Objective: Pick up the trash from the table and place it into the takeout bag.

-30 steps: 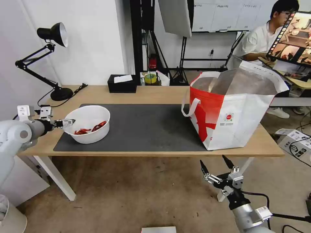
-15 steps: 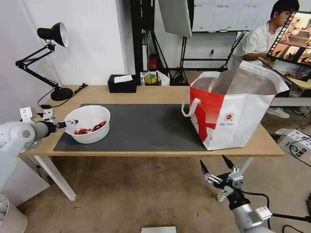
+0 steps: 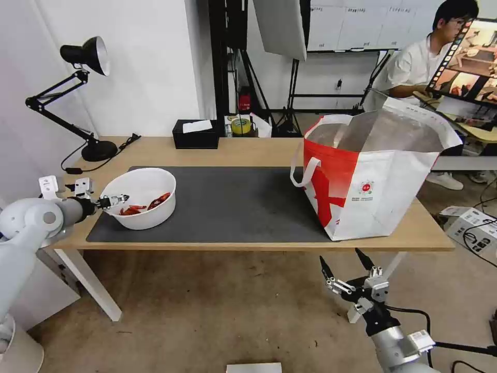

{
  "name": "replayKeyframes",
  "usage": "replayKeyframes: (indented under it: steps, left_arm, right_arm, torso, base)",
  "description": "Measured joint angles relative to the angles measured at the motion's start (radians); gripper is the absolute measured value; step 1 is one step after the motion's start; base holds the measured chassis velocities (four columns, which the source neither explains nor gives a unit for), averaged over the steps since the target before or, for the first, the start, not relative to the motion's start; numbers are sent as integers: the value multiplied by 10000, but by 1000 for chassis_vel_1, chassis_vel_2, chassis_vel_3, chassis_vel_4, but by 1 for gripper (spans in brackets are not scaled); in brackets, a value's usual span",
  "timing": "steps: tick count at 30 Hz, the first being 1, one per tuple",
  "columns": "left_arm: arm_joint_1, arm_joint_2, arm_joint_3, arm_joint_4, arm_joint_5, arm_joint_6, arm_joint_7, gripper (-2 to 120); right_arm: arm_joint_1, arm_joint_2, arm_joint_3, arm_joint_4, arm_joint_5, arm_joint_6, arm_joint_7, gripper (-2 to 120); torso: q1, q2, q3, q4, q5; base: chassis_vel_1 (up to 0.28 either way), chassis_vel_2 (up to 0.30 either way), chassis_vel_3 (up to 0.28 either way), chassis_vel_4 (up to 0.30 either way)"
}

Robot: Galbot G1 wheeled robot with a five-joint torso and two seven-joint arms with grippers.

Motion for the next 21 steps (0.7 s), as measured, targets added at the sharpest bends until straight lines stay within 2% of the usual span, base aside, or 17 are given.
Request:
replayKeyframes:
  steps: [6,7,10,12,14,15,18,21]
  left_arm:
    - [108,-8,-80,-175,0,5,-9,49]
    - [108,-8,-80,-175,0,5,-9,49]
    - [236,-13,-144,-223,27,2,-15,34]
    - [258,-10,-154,-228,33,1,-15,31]
    - [266,-10,-161,-241,33,10,-14,21]
    - [266,-10,-161,-241,33,10,-14,21]
    - [319,-11,-211,-326,7,23,-11,5]
    - [337,-11,-217,-349,-28,23,-38,0]
  right_arm:
    - [0,0,0,0,0,0,0,100]
    - [0,0,0,0,0,0,0,100]
    - [0,-1,0,0,0,0,0,100]
    - [0,0,0,0,0,0,0,100]
    - [0,0,0,0,0,0,0,100]
    - [0,0,0,0,0,0,0,100]
    - [0,0,0,0,0,0,0,100]
    - [0,0,0,0,0,0,0,100]
  torso:
    - [1,-1,0,-1,-1]
    - [1,-1,0,-1,-1]
    - [0,0,0,0,1]
    - [0,-1,0,1,0]
    - [1,-1,0,0,-1]
    - [1,-1,0,0,-1]
    - [1,-1,1,-2,-1]
    - [0,0,0,-1,0]
  base:
    - [0,0,0,0]
    - [0,0,0,0]
    - [0,0,0,0]
    - [0,0,0,0]
    - [0,0,0,0]
    - [0,0,0,0]
    - [0,0,0,0]
    - [0,0,0,0]
